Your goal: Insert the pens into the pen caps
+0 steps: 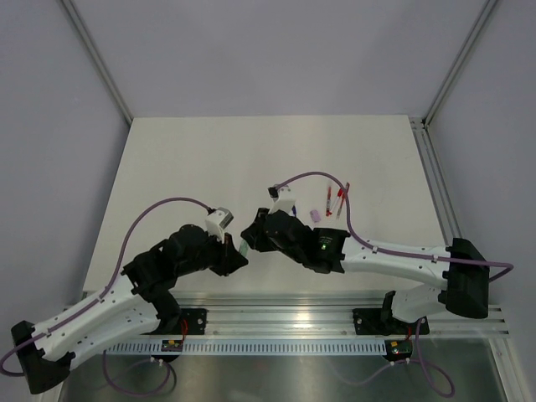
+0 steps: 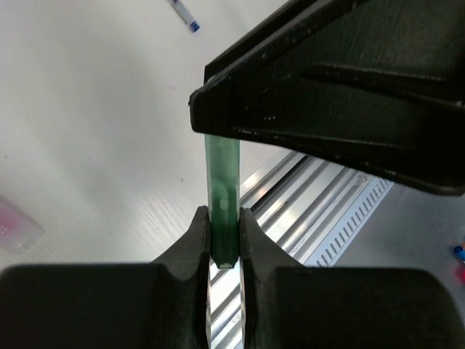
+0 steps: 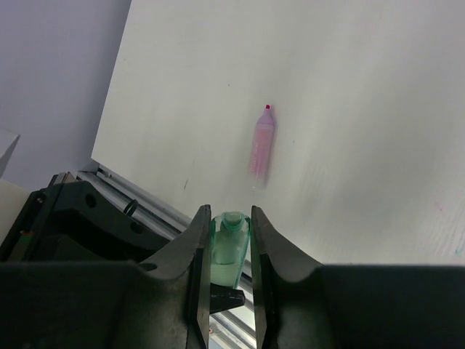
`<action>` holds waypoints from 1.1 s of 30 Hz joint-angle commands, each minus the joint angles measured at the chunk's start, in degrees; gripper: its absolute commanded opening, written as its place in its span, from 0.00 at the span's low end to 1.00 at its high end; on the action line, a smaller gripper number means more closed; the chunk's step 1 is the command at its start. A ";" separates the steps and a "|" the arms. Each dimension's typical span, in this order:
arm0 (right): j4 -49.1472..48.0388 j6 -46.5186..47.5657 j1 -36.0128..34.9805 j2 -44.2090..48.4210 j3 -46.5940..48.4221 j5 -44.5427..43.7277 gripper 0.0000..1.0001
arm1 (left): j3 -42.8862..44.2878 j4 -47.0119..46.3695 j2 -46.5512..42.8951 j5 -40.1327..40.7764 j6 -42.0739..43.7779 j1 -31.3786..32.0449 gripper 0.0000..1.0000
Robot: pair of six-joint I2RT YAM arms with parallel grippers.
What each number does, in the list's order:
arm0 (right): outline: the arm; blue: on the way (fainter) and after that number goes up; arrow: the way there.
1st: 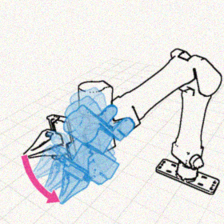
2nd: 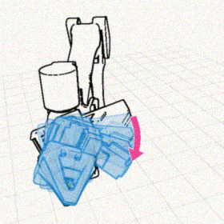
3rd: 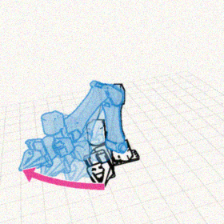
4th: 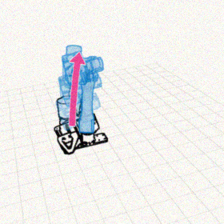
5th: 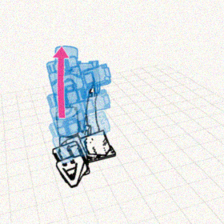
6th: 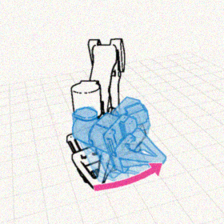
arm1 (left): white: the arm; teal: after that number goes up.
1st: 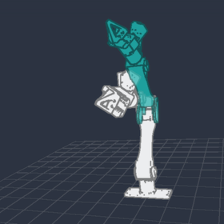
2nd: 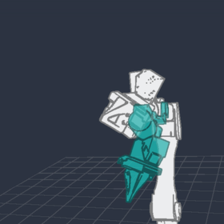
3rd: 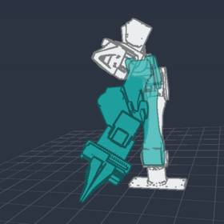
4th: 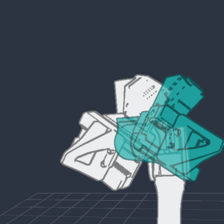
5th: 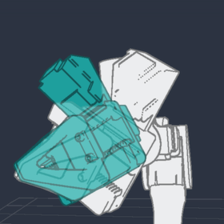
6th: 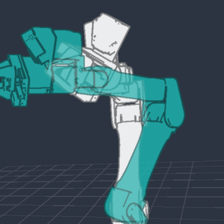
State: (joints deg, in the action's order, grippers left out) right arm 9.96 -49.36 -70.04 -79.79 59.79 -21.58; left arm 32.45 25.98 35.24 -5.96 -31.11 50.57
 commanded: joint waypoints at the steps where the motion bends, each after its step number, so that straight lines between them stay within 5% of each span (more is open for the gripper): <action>1: 7.71 -3.72 -7.92 -5.64 -5.21 15.08 0.00 | 12.46 -33.01 0.08 4.46 2.90 -0.56 0.00; 8: 10.96 0.84 -1.18 -2.30 -1.96 9.72 0.00 | 3.78 -31.95 -0.17 4.11 -0.43 -0.56 0.04; 13: 10.43 6.55 8.77 -4.40 3.92 11.73 0.00 | -7.47 -33.97 -1.23 4.64 -5.53 -0.56 0.37; 20: 9.74 10.87 18.09 -11.35 10.61 16.66 0.00 | -13.28 -33.63 0.52 5.69 -5.45 -0.56 0.66; 26: 7.54 14.55 26.09 -19.16 11.40 19.65 0.00 | -14.17 -29.86 -0.26 10.61 -5.45 -0.56 0.72; 33: 10.78 21.32 30.14 -31.29 20.09 18.16 0.00 | -10.92 -9.74 -3.60 27.72 -9.75 -0.56 0.72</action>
State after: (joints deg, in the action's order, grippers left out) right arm 19.81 -32.82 -40.62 -108.64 74.70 -3.66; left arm 18.74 8.51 32.93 10.48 -38.15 50.11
